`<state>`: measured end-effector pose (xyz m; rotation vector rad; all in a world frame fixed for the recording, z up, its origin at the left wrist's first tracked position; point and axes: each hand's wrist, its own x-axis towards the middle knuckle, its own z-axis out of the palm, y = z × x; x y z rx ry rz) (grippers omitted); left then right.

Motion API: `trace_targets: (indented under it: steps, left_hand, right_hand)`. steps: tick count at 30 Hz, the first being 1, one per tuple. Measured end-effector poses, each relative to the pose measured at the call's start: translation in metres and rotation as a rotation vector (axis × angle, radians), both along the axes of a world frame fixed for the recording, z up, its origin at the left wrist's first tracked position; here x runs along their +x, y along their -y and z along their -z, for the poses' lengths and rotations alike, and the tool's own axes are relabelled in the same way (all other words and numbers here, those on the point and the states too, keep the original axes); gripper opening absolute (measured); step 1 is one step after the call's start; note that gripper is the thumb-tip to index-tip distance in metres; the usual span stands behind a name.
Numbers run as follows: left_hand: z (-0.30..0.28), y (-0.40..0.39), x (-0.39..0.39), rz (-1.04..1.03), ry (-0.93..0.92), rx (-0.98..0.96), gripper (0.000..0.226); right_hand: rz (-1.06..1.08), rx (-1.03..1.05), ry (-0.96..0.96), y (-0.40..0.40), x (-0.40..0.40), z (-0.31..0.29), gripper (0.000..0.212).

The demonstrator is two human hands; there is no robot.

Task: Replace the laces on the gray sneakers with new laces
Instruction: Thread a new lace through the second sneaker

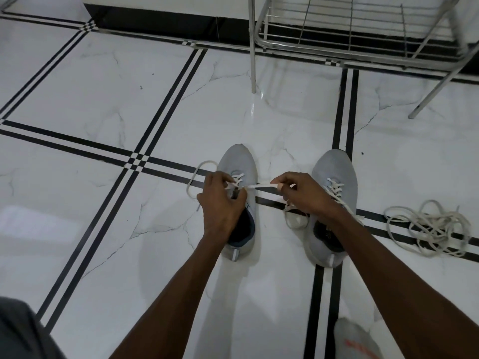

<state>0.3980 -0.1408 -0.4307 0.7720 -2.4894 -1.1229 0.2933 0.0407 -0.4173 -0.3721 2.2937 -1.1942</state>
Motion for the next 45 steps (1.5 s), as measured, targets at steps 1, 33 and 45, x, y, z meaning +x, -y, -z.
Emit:
trace_targets:
  steps: [1, 33, 45]
  left_hand:
    - [0.002, 0.001, -0.003, 0.053, -0.015, -0.041, 0.031]
    - [-0.029, 0.037, -0.037, 0.131, -0.081, -0.103, 0.015]
    - [-0.015, 0.048, -0.03, 0.053, -0.096, 0.113, 0.019]
  right_hand:
    - [-0.004, -0.032, -0.002, 0.0, -0.002, -0.005, 0.016]
    - [0.135, -0.154, -0.046, 0.017, -0.011, -0.049, 0.009]
    - [0.124, -0.881, 0.579, 0.025, -0.001, -0.072, 0.016]
